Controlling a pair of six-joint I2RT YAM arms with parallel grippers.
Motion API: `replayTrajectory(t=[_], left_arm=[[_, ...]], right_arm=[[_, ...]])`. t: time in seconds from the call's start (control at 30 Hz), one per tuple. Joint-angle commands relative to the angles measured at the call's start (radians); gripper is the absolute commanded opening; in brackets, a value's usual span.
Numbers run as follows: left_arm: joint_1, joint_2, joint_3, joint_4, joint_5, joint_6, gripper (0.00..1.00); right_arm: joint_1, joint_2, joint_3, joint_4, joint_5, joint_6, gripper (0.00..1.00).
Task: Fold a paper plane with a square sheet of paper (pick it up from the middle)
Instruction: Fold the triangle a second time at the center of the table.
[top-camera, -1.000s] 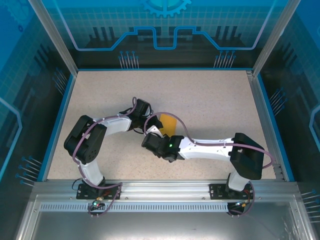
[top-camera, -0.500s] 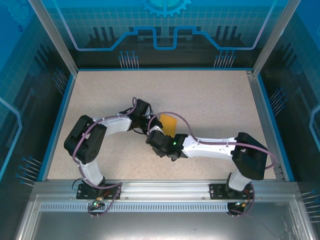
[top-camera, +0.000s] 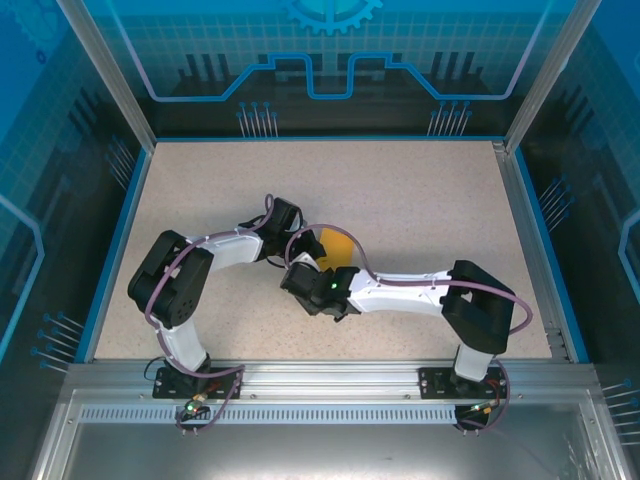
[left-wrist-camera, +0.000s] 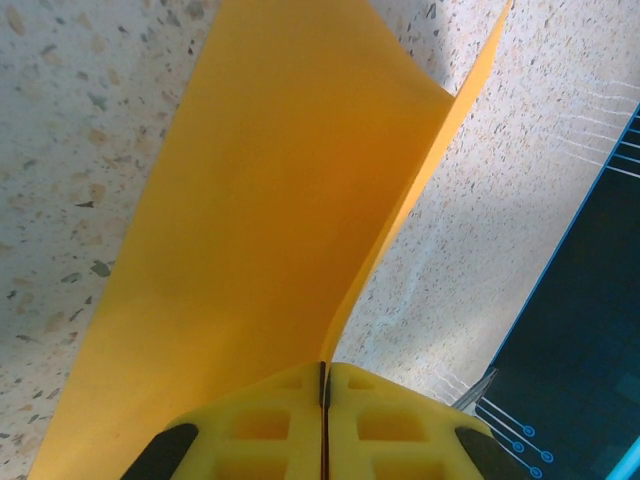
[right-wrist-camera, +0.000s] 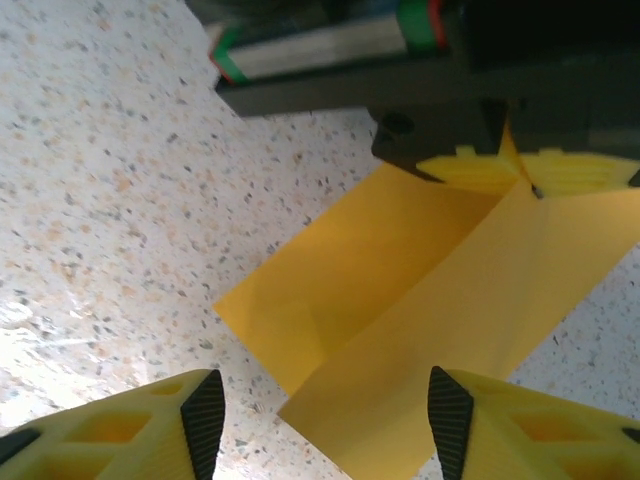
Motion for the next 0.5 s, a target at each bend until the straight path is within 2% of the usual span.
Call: replayTrajectory(t=[0.0,0.17,0.33,0.4,0.47], left_arm=[[0.002,-0.001,0.028,-0.029,0.029,0.021,0.08],[0.002,0.002,0.032,-0.029,0.03,0.02,0.08],[0.002,0.003,0.036,-0.03,0.029,0.021,0.08],[0.002,-0.001,0.035,-0.033,0.028,0.023,0.12],[0.002,-0.008,0.034,-0.034,0.026,0.03,0.14]], right_arm=[[0.015,-0.008,0.019,-0.029,0.042,0.023,0.53],[0.018,-0.031,0.003,-0.034,0.052,0.028,0.31],[0.014,-0.052,-0.012,-0.033,0.046,0.024,0.16],[0.009,-0.065,-0.022,-0.026,0.035,0.025,0.09],[-0.002,-0.083,-0.038,-0.009,0.014,0.024,0.06]])
